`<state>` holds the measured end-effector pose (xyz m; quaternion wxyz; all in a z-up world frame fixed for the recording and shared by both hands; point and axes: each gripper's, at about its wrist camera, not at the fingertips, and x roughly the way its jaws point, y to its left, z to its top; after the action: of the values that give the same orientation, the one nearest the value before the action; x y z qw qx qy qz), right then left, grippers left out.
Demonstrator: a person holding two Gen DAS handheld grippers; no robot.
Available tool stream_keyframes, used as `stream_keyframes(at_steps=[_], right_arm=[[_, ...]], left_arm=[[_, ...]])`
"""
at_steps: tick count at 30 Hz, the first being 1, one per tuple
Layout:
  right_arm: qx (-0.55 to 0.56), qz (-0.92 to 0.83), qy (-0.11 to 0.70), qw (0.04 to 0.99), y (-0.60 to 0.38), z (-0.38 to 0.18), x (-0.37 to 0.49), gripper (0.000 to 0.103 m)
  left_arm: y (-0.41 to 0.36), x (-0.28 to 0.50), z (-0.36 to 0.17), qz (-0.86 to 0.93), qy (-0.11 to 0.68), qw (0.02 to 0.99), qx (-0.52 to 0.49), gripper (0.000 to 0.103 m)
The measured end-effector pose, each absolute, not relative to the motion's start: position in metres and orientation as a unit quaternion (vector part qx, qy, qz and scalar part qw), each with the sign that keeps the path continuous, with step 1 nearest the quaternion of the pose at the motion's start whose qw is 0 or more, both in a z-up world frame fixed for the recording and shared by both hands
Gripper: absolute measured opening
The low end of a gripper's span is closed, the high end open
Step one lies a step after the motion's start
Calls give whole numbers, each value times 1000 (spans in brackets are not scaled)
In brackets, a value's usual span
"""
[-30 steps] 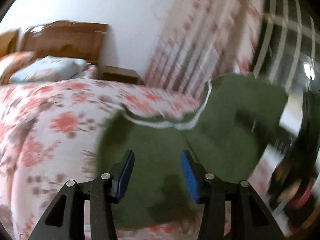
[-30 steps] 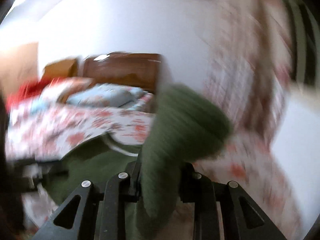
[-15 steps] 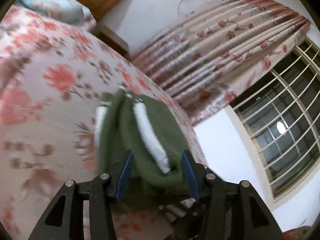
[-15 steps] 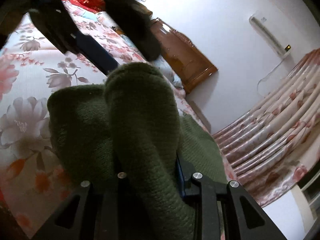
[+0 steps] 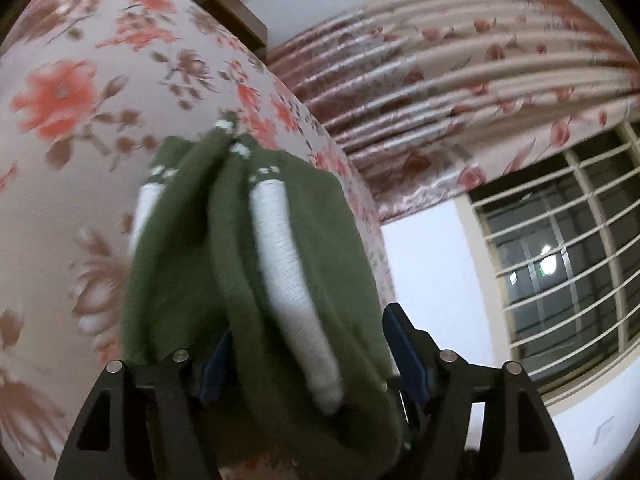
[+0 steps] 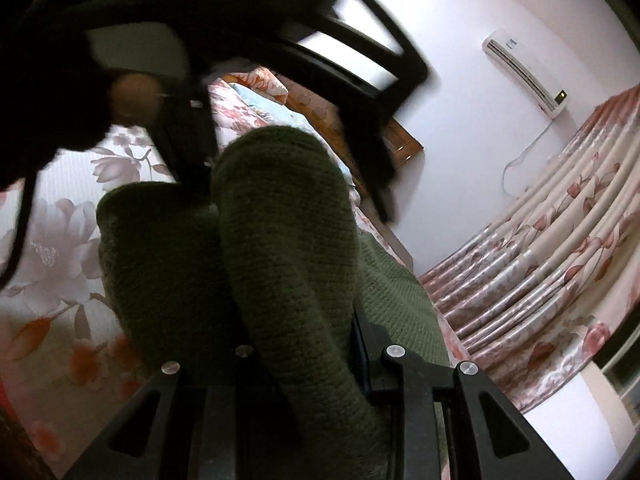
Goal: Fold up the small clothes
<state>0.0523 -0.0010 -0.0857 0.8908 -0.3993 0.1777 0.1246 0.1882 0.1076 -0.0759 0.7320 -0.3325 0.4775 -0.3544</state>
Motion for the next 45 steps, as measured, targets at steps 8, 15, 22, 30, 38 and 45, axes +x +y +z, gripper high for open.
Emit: stream_keyframes(at_steps=[8,15,22,30,38,45], right_arm=[[-386,143,174,895,-19,-74,29,103],[-200,127,249,939,-122,-69,15,103],[-168,118,267,942,-129,-68,30,103],[-178,111,288,935,-124,-75,39,103],[-188,113,288,932,-120,-77,36,103],[-159,178,305,922,-135,-69,28,103]], left_arm=[[64,190,-58,-283,503,802,-154,33],[69,178,-51,-289,469,821,-151,28],[76,161,-10,-305,418,841,-157,27],[128,166,-65,-275,449,823,-213,28],[128,160,-71,-282,419,839,-205,28],[148,149,-58,-257,387,858,-219,35]])
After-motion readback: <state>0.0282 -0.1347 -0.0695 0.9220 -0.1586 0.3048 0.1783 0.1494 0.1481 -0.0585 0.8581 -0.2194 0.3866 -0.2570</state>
